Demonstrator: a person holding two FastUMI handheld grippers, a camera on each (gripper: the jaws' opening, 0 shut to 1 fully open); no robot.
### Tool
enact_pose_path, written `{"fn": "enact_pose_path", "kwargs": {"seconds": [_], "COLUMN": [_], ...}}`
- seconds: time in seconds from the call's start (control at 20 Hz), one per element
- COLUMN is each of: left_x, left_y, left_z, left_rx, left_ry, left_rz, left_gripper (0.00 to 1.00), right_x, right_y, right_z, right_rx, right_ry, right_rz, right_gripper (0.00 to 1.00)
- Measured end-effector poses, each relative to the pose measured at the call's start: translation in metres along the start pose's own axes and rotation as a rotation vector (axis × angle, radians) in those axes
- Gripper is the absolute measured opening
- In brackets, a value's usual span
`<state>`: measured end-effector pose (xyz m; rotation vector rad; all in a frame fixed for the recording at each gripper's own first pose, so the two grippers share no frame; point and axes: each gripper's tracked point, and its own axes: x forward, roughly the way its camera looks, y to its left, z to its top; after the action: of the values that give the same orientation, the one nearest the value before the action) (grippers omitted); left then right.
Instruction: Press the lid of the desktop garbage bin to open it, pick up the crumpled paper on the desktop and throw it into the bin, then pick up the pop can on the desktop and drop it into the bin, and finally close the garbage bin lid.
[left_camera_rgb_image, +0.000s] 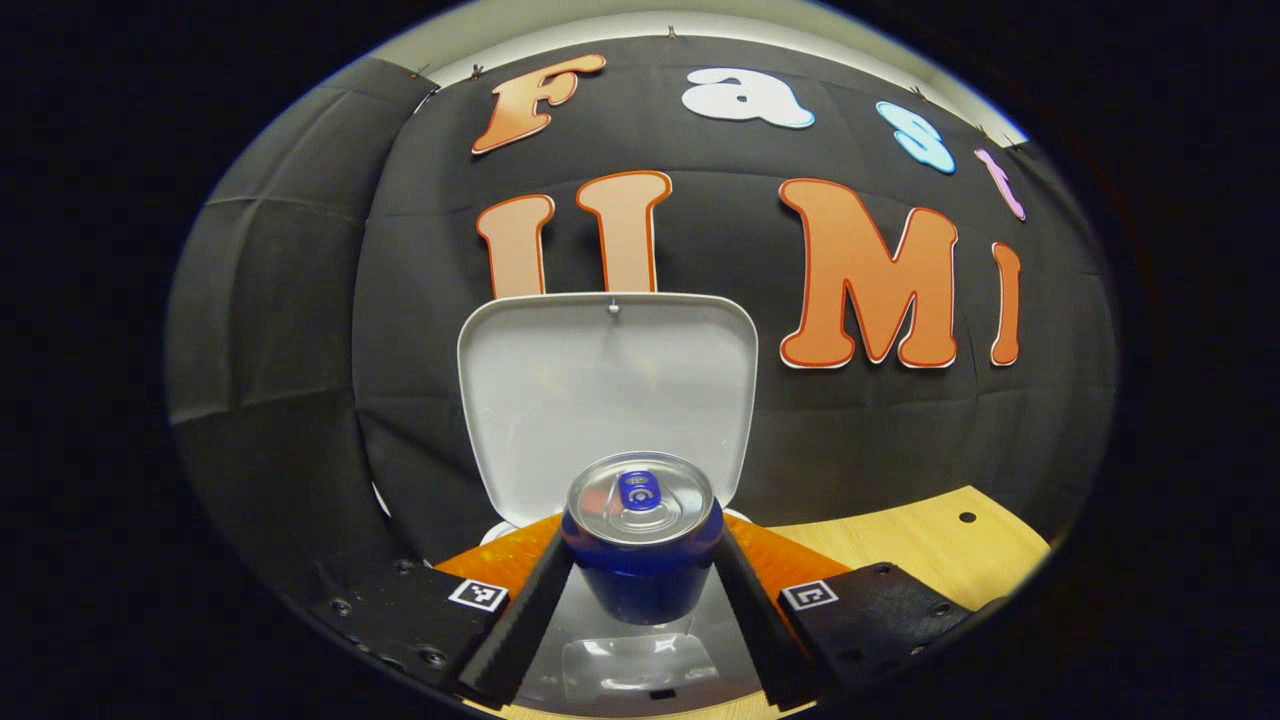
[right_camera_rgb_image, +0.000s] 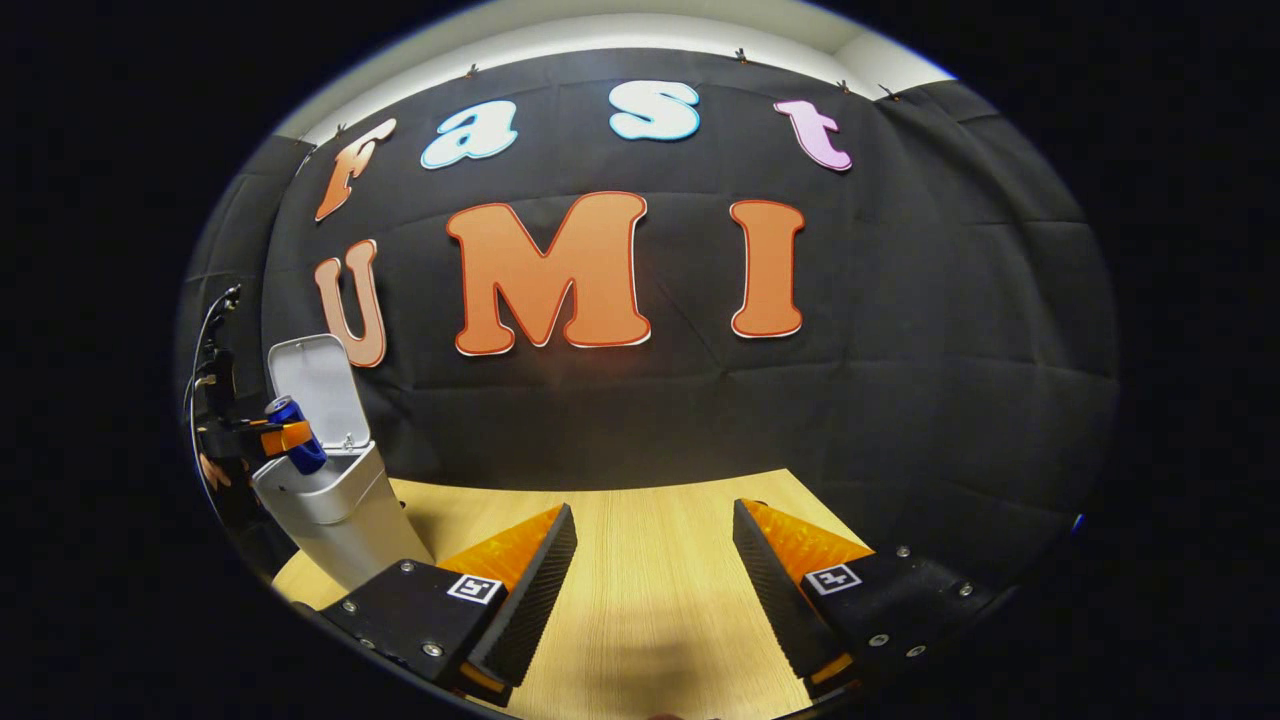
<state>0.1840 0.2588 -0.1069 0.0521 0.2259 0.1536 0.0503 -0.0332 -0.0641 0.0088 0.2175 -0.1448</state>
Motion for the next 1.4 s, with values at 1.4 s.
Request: {"fn": "enact_pose_path", "kwargs": {"seconds": [1.4], "left_x": [0.109], "left_y": [0.038], "left_z": [0.160], "left_rx": [-0.070], "left_ry": [-0.033], "left_rz": [0.019], "left_gripper": [0.94], "right_x": [-0.014], "right_y": [-0.015], "right_z": [0.001], "right_rx": [0.006], "right_ry": [-0.013], "right_rz": [-0.018], "right_gripper": [0.94]}}
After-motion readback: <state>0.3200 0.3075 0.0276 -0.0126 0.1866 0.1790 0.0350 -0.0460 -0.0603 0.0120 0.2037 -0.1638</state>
